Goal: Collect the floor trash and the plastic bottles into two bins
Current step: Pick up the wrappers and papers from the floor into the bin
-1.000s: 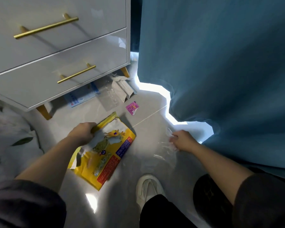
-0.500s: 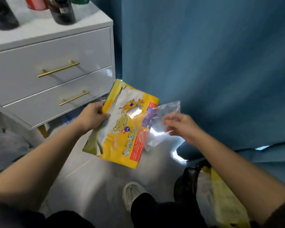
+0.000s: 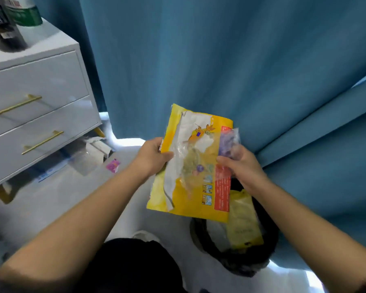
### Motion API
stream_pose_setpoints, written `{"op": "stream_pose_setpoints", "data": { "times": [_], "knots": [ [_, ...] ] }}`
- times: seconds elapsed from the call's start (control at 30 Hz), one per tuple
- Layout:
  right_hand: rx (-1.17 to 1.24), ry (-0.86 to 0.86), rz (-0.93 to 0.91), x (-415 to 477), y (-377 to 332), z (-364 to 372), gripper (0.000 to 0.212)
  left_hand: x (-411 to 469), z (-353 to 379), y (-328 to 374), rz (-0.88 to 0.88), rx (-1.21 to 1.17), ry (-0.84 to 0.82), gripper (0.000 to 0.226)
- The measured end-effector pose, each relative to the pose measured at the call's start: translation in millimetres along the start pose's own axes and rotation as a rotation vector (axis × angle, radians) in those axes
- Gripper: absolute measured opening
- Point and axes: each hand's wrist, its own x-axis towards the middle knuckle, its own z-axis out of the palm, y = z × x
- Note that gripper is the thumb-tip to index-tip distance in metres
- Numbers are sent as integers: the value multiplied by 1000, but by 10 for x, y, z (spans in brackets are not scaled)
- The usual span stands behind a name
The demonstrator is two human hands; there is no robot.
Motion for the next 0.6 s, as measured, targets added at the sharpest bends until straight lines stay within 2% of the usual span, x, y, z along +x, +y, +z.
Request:
{"op": "stream_pose_setpoints", "data": {
  "times": [0.07,0.17,0.27,0.43,0.47,0.53,0.6],
  "knots": [
    [-47,114,11,-83,180,-208,31,-5,265,48,18,124,-53,26],
    [-119,211,22,-182,473,-436,33,-10,564,90,21,406,-209,20],
    [-167,225,40,-226,724,-556,39,-22,826,51,22,550,-346,12],
    [-101,146,68,-217,911,-699,60,14,1116,29,-76,613,-497,22],
    [-139,130,77,-191,919,-723,56,30,1131,54,-94,607,-512,24],
    [-196,84,119,-139,927,-750,32,56,1121,99,-148,567,-562,29],
    [-162,6,169,-124,932,-758,18,61,1063,108,-238,483,-660,35]
  ]
}}
